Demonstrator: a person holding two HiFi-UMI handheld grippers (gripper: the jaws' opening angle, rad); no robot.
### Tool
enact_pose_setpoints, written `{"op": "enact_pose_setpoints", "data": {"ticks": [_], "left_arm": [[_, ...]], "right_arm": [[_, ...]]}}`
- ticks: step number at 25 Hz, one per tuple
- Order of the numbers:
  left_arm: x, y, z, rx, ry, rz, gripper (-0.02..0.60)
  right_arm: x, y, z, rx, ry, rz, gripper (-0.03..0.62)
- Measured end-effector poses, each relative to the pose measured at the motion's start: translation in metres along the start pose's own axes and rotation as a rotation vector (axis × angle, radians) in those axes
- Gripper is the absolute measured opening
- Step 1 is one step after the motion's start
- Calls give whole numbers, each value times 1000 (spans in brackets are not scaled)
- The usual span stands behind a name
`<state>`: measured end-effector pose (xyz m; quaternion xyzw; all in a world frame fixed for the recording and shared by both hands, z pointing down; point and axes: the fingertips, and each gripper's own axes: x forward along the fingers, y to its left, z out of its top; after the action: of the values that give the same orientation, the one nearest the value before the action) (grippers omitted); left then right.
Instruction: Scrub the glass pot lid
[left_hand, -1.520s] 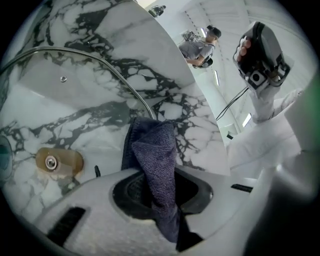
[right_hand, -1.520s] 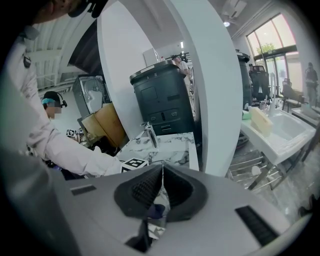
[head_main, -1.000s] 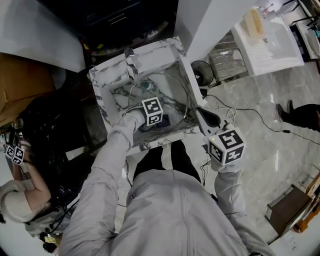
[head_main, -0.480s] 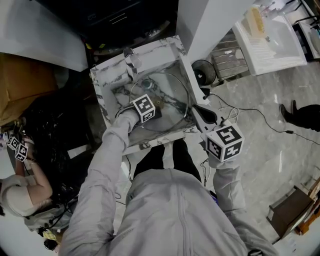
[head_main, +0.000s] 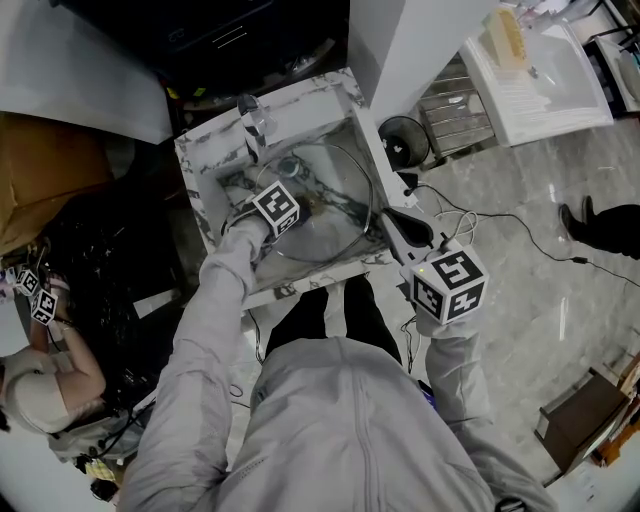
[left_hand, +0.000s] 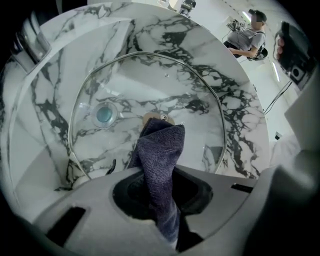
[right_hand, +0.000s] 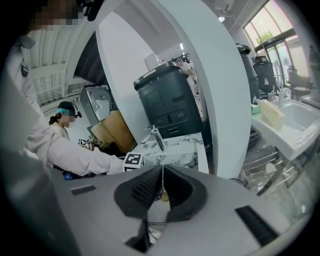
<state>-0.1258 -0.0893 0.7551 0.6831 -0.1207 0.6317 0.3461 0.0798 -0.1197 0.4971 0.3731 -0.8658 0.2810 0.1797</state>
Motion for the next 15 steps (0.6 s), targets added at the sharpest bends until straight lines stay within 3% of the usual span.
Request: {"op": "enact_pose_setpoints", "data": {"ticks": [7, 12, 15], "left_arm": [[-3, 39, 14, -92, -120, 157, 77], [-18, 66, 34, -291, -338, 264, 77], [-20, 83, 39, -383, -408, 309, 77]], "right_arm": [[1, -1, -1, 1, 5, 4, 31], [0, -1, -3, -2, 9, 6, 31], [-3, -2, -6, -3, 14, 2, 31]]}}
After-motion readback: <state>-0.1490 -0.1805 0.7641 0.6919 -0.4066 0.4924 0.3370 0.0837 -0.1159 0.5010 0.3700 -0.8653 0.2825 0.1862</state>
